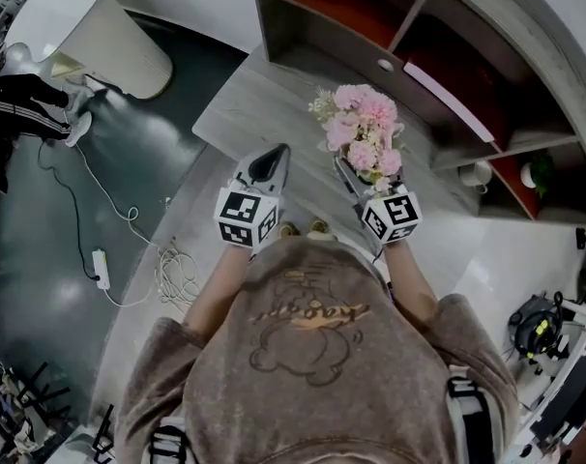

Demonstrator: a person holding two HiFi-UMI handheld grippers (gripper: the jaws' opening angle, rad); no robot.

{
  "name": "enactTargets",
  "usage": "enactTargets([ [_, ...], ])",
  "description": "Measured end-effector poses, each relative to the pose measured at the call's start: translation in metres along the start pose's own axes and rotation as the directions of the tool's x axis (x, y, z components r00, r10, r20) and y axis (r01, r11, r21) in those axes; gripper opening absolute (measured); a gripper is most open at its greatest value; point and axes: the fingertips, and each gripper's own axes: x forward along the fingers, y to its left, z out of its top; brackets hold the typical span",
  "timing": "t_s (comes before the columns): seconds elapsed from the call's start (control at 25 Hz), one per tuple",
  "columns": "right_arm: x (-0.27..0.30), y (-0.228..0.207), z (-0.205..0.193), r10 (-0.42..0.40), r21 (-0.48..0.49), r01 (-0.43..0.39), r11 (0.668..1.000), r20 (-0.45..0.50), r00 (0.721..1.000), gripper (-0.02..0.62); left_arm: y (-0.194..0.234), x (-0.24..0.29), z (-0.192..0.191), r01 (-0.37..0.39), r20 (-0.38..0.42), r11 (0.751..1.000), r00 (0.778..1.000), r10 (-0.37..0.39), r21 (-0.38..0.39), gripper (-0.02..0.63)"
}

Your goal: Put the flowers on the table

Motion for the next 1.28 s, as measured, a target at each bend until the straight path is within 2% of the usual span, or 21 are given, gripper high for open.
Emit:
enactTargets([
  [0.36, 0.035, -0.018, -0.017, 0.058, -0.009, -0.058, 0.998, -0.013, 0.998, 0.313, 0.007, -0.001, -0.007, -0.062, -0.028, 0.998, 0.998, 0.061, -0.017, 0.018],
  [0.8, 0.077, -0.035, -0.037, 0.101, -0.010, -0.102, 0.995, -0.029, 0.994, 0.313, 0.013, 0.005, -0.013, -0.103, -0.053, 0.994, 0.993, 0.101, -0.044, 0.018],
  [1.28, 0.102, -0.044, -0.053, 0.108, -0.002, -0.109, 0.994, -0.042, 0.993, 0.313, 0.029, 0.003, -0.019, -0.142, -0.081, 0.986, 0.987, 0.136, -0.084, 0.018],
])
